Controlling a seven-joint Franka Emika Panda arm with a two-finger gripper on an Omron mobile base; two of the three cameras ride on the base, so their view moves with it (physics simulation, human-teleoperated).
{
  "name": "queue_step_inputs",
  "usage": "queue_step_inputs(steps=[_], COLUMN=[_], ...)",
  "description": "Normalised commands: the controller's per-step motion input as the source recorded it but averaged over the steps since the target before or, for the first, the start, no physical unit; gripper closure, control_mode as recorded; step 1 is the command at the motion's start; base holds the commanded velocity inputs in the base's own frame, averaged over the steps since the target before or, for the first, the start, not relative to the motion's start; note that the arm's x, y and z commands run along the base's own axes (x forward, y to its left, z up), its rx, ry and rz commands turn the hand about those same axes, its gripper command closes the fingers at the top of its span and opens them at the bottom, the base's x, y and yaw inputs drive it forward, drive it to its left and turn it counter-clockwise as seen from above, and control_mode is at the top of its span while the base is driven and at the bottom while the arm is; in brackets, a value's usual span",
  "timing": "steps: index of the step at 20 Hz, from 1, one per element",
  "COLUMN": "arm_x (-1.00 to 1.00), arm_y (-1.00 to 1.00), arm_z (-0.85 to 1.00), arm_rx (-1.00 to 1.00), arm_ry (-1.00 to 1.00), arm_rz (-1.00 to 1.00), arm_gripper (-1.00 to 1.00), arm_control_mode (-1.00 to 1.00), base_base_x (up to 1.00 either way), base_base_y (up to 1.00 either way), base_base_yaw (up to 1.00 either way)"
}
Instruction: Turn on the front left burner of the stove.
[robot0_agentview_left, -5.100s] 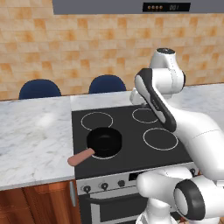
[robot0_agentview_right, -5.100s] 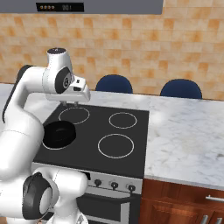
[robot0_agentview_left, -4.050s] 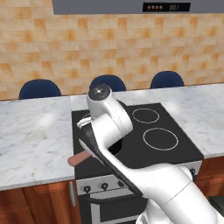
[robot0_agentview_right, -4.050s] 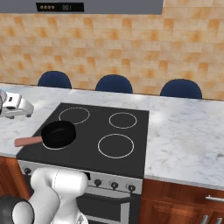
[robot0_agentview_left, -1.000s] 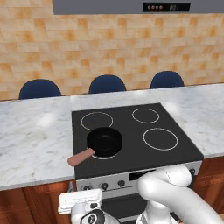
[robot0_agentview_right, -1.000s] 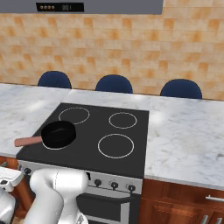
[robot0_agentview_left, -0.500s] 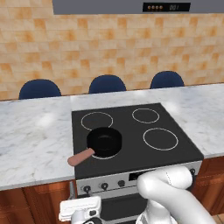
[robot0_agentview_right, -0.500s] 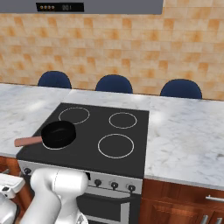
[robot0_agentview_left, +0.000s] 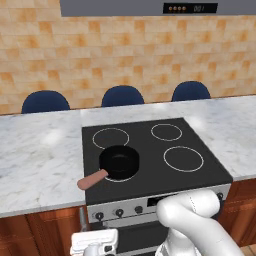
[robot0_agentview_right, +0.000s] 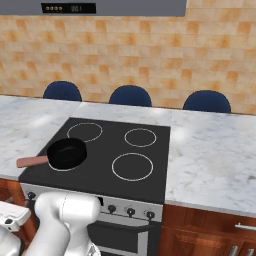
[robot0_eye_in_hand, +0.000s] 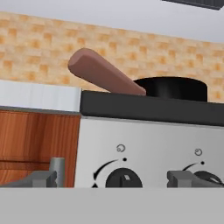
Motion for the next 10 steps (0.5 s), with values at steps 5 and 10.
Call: queue_step_inputs(steps=[5, 10], arm_x=[0.01, 0.15], arm_y=[-0.20, -0.16], arm_z=[-0.07, -0.06], arm_rx=[0.09, 0.10], arm_ry=[-0.05, -0.02], arm_rz=[0.00, 0.00], arm_gripper=[-1.00, -1.00], arm_control_mode=[-1.00, -1.00], base_base_x=[0.00, 0.00], base_base_y=[0.00, 0.00], base_base_yaw=[0.00, 0.00])
